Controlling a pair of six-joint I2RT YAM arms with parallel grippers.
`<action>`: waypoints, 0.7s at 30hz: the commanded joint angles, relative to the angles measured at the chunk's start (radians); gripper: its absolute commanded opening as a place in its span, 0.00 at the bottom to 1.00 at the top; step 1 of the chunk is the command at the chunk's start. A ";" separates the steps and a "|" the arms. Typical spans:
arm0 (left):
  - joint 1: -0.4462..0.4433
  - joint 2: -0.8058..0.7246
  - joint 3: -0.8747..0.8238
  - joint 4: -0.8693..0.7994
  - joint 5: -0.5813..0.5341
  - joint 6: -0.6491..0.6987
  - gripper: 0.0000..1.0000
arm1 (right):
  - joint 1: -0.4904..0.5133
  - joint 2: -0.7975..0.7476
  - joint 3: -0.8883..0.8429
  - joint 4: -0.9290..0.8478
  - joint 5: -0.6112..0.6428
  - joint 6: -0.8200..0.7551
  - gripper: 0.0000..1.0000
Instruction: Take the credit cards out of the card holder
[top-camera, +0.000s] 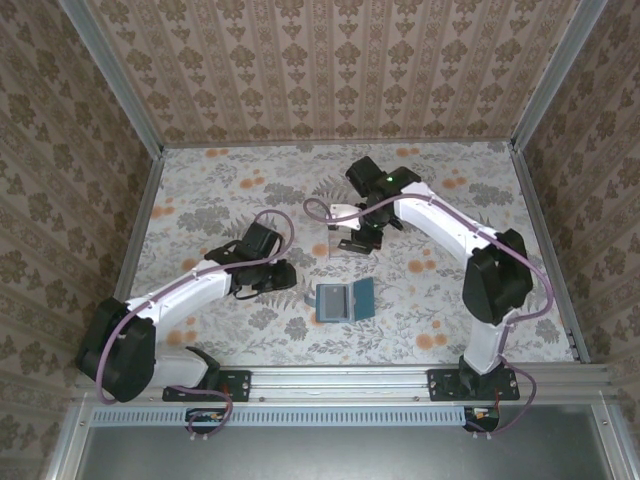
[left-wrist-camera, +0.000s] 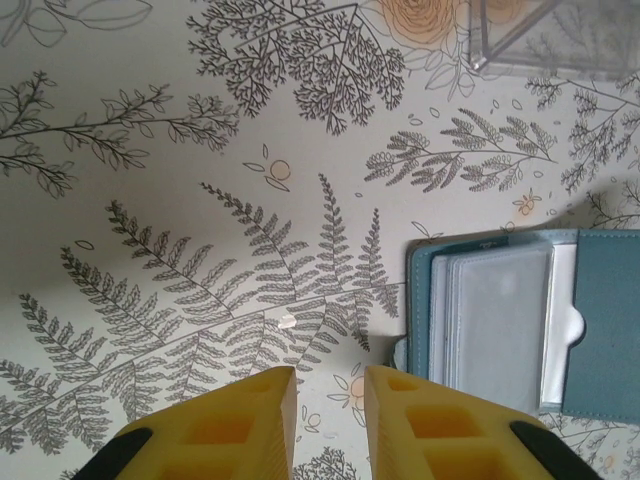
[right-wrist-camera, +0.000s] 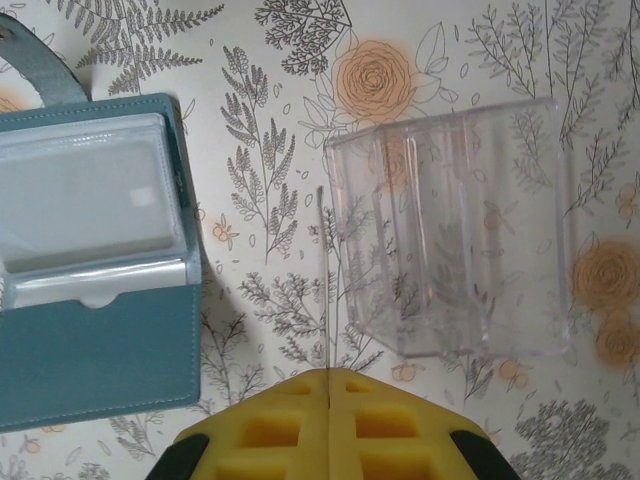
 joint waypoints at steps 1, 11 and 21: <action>0.018 0.005 -0.019 0.010 0.020 0.021 0.25 | -0.004 0.063 0.103 -0.140 0.006 -0.113 0.00; 0.040 -0.001 -0.034 0.034 0.014 0.021 0.26 | -0.006 0.253 0.351 -0.256 0.044 -0.167 0.00; 0.063 0.014 -0.028 0.038 0.026 0.028 0.26 | -0.009 0.381 0.518 -0.337 0.045 -0.178 0.00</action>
